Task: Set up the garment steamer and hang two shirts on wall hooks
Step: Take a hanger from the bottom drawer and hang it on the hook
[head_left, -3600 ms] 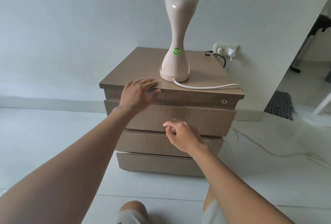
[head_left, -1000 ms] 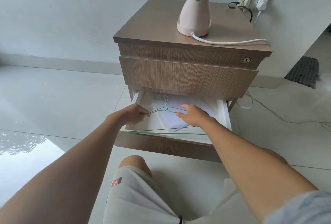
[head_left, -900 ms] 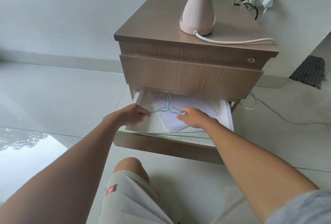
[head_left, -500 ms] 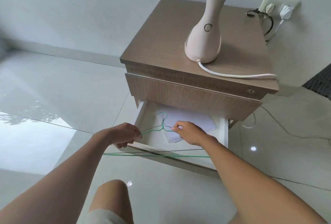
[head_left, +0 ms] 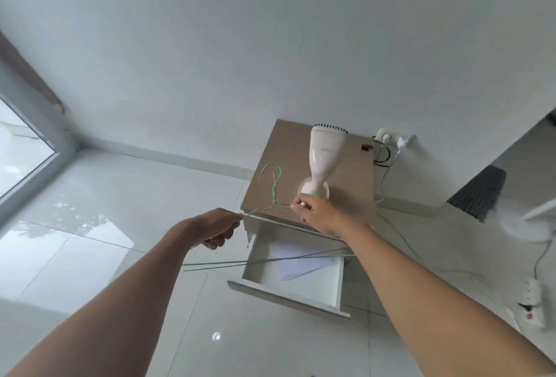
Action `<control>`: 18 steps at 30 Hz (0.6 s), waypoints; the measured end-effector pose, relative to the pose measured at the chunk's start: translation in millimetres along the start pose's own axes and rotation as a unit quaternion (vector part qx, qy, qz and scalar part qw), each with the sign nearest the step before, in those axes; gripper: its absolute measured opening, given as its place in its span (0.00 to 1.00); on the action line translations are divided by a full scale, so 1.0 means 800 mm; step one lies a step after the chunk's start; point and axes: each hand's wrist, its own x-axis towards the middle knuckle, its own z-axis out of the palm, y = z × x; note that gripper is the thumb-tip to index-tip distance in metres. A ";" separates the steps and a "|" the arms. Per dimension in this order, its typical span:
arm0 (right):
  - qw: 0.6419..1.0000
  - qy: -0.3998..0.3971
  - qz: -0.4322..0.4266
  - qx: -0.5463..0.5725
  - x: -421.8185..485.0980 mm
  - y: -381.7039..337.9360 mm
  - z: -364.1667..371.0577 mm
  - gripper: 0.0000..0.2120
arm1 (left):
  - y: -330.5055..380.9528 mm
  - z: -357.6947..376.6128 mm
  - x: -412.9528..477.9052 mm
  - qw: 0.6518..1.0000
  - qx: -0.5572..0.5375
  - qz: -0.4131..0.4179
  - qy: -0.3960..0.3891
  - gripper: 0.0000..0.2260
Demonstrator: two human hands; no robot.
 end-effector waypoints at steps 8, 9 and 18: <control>0.987 0.026 -0.083 -0.135 -0.062 -0.120 -0.113 0.08 | 0.082 -0.058 -0.097 0.996 -0.026 0.074 0.029 0.12; 0.986 0.040 -0.087 -0.137 -0.068 -0.129 -0.120 0.08 | 0.087 -0.059 -0.106 0.996 -0.028 0.081 0.029 0.12; 0.958 0.208 -0.079 -0.179 -0.092 -0.176 -0.213 0.09 | 0.189 -0.075 -0.156 0.973 0.015 0.211 0.088 0.18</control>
